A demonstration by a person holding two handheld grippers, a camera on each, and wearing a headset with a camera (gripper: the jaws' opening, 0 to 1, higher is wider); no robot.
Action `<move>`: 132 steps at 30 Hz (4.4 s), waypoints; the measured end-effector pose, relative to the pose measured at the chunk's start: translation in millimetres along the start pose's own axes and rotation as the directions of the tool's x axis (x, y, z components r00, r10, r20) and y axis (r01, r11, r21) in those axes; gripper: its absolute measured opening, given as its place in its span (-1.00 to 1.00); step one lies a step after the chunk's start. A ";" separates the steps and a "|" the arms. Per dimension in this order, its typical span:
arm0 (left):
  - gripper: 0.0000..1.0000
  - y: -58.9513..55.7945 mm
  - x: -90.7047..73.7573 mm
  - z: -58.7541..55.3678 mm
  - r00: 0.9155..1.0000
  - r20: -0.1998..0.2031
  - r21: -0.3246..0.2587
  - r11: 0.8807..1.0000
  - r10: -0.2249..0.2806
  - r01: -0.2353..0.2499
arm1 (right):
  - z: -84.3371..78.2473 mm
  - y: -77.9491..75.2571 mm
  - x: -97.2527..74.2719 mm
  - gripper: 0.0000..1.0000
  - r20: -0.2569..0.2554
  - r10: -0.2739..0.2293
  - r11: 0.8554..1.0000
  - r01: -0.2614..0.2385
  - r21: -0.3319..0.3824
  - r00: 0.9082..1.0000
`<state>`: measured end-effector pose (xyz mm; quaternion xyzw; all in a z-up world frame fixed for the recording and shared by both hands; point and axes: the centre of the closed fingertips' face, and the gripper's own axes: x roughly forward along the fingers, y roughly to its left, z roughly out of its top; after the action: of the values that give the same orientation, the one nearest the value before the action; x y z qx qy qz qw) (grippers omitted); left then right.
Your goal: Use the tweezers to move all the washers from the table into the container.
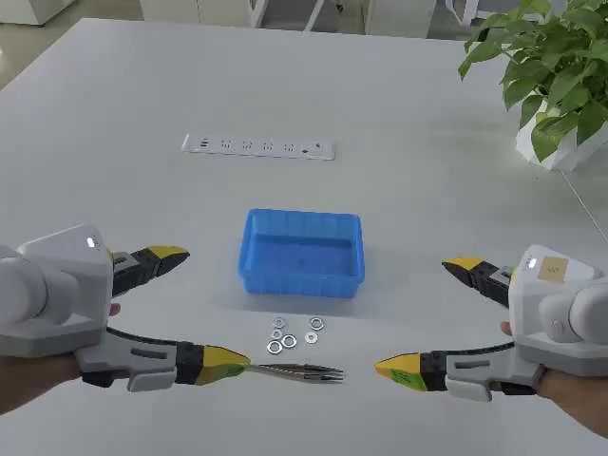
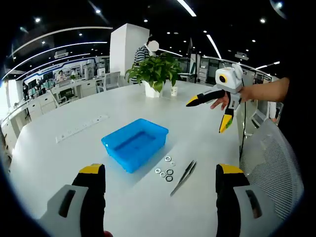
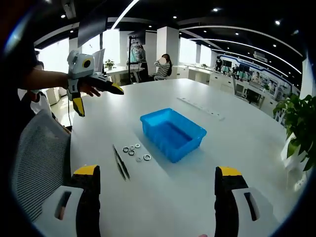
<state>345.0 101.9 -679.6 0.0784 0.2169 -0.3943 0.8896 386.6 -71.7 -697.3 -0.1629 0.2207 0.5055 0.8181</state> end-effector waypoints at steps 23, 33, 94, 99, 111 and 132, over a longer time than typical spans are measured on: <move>0.96 -0.3 -0.9 4.2 1.000 0.018 -0.003 1.000 0.007 -0.007 | 2.0 0.6 -1.2 0.95 0.008 -0.002 1.000 0.002 0.001 1.000; 0.95 -0.7 -0.8 4.6 1.000 0.016 0.001 1.000 0.003 -0.003 | 3.0 1.0 -1.2 0.96 0.012 -0.001 1.000 0.001 -0.001 1.000; 0.23 -6.0 14.8 -42.3 0.970 -0.198 0.105 0.981 -0.138 0.160 | -19.3 38.7 30.2 0.06 -0.181 0.252 0.920 -0.293 -0.261 0.951; 0.10 -6.1 18.6 -50.1 0.962 -0.230 0.113 0.977 -0.150 0.180 | -22.5 43.5 37.2 -0.11 -0.208 0.283 0.897 -0.335 -0.287 0.936; -0.34 -7.6 30.1 -63.4 0.942 -0.278 0.149 0.960 -0.191 0.238 | -24.7 55.3 58.4 -0.46 -0.243 0.334 0.854 -0.402 -0.332 0.911; -0.68 -28.1 55.5 -87.5 0.854 -0.422 0.206 0.885 -0.305 0.417 | -50.4 87.9 87.6 -0.61 -0.344 0.413 0.799 -0.517 -0.308 0.843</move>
<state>329.0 73.0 -781.8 0.2396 0.3345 -0.5607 0.7186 331.9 8.1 -790.0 -0.3270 0.2545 0.6997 0.5820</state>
